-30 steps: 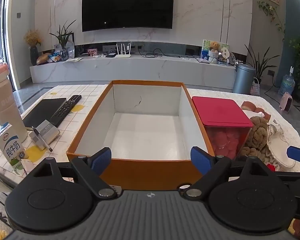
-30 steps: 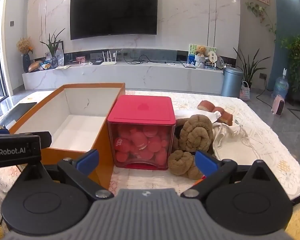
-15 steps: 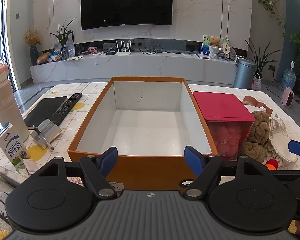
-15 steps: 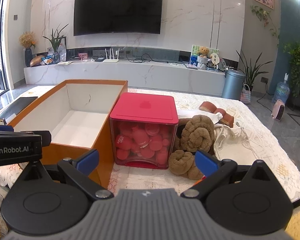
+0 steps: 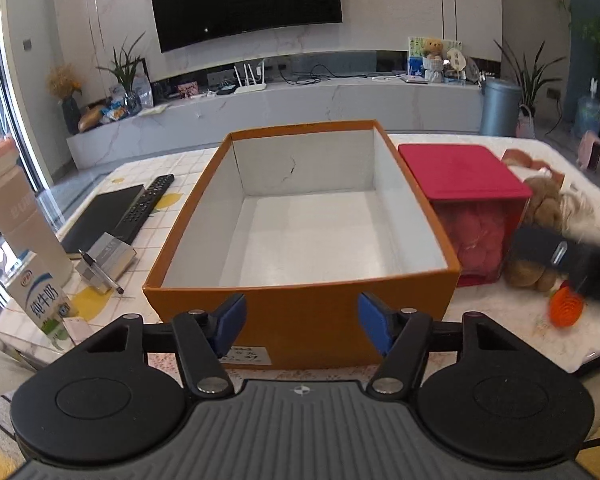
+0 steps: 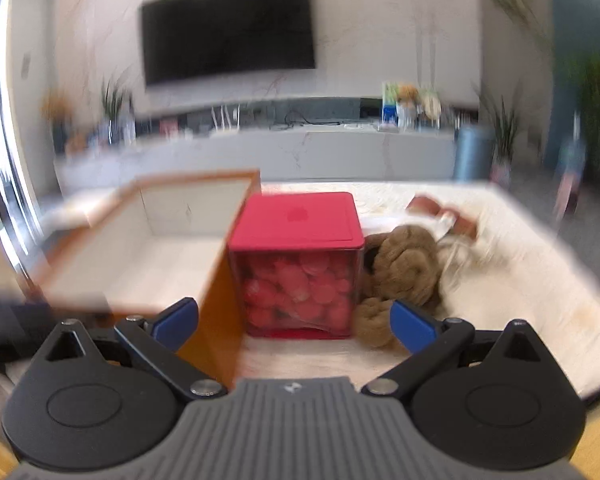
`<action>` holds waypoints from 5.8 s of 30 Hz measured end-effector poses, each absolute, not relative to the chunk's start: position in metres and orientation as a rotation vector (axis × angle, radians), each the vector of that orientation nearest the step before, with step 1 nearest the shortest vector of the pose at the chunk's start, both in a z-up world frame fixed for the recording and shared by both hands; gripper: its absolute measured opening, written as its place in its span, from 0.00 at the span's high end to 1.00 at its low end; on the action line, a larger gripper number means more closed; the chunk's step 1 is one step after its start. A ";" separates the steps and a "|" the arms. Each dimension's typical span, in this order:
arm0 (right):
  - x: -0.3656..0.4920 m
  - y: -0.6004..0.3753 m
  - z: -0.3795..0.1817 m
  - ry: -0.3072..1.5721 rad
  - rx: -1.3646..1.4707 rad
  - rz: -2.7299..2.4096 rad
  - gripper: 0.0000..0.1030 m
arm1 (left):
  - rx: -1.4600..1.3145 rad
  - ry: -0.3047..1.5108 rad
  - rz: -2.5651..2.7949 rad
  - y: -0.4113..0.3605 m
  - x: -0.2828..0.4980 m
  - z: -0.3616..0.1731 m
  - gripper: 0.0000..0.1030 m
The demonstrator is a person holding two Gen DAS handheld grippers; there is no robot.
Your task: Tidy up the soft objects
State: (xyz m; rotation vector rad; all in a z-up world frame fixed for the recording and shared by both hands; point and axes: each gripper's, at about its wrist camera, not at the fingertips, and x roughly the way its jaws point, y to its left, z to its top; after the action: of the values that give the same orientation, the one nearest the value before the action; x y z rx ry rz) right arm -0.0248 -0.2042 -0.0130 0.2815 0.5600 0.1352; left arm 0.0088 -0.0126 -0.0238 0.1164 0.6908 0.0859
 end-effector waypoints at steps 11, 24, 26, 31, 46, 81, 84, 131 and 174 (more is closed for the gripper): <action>-0.027 -0.215 -0.015 0.566 0.182 0.059 0.03 | 0.069 0.690 0.070 -0.016 0.006 -0.018 0.26; -0.022 -0.196 -0.022 0.582 0.048 0.100 0.03 | -0.026 0.673 0.080 -0.001 0.004 -0.008 0.26; -0.022 -0.194 -0.023 0.586 0.038 0.099 0.03 | -0.019 0.675 0.078 -0.002 0.005 -0.009 0.26; -0.021 -0.191 -0.024 0.591 0.032 0.106 0.03 | 0.023 0.673 0.087 -0.008 0.003 -0.011 0.32; -0.021 -0.187 -0.026 0.609 -0.002 0.089 0.03 | 0.019 0.682 0.047 -0.014 0.003 -0.011 0.31; -0.037 -0.335 -0.006 0.555 0.169 -0.433 0.03 | 0.195 0.627 -0.480 -0.150 0.004 -0.041 0.07; -0.039 -0.352 -0.011 0.563 0.277 -0.405 0.03 | 0.266 0.608 -0.536 -0.172 0.006 -0.056 0.07; 0.022 -0.324 -0.053 0.663 0.429 -0.061 0.22 | 0.109 0.978 -0.353 -0.123 0.068 -0.104 0.55; 0.076 -0.268 -0.096 0.893 0.086 -0.053 0.30 | 0.149 0.997 -0.315 -0.141 0.071 -0.109 0.55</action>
State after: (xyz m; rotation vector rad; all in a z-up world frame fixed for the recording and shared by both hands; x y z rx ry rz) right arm 0.0763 -0.2682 -0.0955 0.0864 0.8928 -0.0534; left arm 0.0713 -0.1415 -0.1086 0.1486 0.9966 -0.3150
